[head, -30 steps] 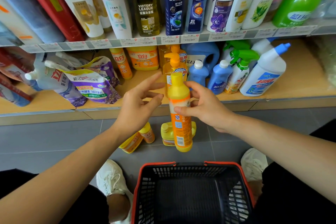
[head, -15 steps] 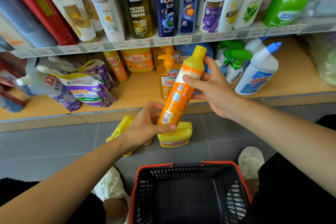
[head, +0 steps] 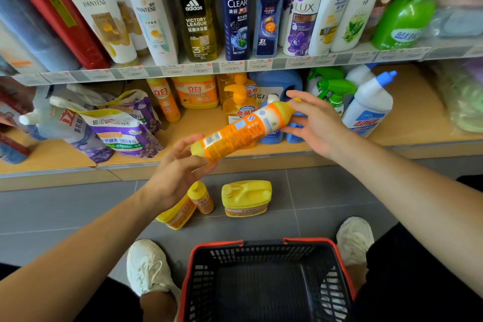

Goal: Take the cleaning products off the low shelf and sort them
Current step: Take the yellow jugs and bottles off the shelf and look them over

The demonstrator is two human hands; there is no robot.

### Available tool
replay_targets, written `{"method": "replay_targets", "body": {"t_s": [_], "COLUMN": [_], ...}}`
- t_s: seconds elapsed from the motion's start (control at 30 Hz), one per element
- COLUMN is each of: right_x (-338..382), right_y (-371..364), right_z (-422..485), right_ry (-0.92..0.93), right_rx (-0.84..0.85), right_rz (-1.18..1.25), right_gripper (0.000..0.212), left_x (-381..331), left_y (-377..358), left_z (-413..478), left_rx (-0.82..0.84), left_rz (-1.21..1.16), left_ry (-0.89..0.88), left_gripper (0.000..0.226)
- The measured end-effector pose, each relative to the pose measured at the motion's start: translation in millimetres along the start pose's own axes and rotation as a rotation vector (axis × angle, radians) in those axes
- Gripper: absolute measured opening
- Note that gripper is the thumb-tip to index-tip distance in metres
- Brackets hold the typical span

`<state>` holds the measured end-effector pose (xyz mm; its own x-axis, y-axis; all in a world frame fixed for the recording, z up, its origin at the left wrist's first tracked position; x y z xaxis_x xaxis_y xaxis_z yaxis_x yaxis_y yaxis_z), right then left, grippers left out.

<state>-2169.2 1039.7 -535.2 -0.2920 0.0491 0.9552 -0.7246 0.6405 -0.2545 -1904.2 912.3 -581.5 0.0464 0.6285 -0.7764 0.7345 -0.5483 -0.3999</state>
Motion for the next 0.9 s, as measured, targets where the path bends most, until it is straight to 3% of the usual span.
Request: {"method": "replay_targets", "body": {"t_s": [0.13, 0.33, 0.57, 0.73, 0.9], "right_x": [1, -2, 0, -1, -1], "right_y": [1, 2, 5, 5, 3], "right_z": [4, 7, 14, 15, 14], "right_ry": [0.016, 0.124, 0.124, 0.140, 0.123], "right_rx": [-0.030, -0.049, 0.022, -0.043, -0.062], "right_rz": [-0.073, -0.190, -0.129, -0.144, -0.124], "right_gripper": [0.022, 0.012, 0.032, 0.022, 0.016], "left_x": [-6, -3, -5, -12, -14], "left_y": [1, -1, 2, -1, -3], "left_z": [1, 3, 5, 0, -2], "left_rx": [-0.009, -0.090, -0.171, -0.056, -0.038], "left_rz": [-0.096, -0.046, -0.014, -0.043, 0.004], "left_ry": [0.032, 0.074, 0.076, 0.055, -0.031], "left_gripper": [0.051, 0.030, 0.055, 0.041, 0.056]}}
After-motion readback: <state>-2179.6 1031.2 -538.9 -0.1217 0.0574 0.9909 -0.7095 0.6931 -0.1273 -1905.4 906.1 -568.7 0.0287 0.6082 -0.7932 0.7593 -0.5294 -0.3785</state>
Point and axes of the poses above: each hand's wrist, its own z-axis towards the middle knuckle, its own y-axis out of the back of the hand, x = y × z, the point moved 2 cm from there along z, towards the middle knuckle, and after that the axes turned 8 degrees about y, right-handed, at the moved point
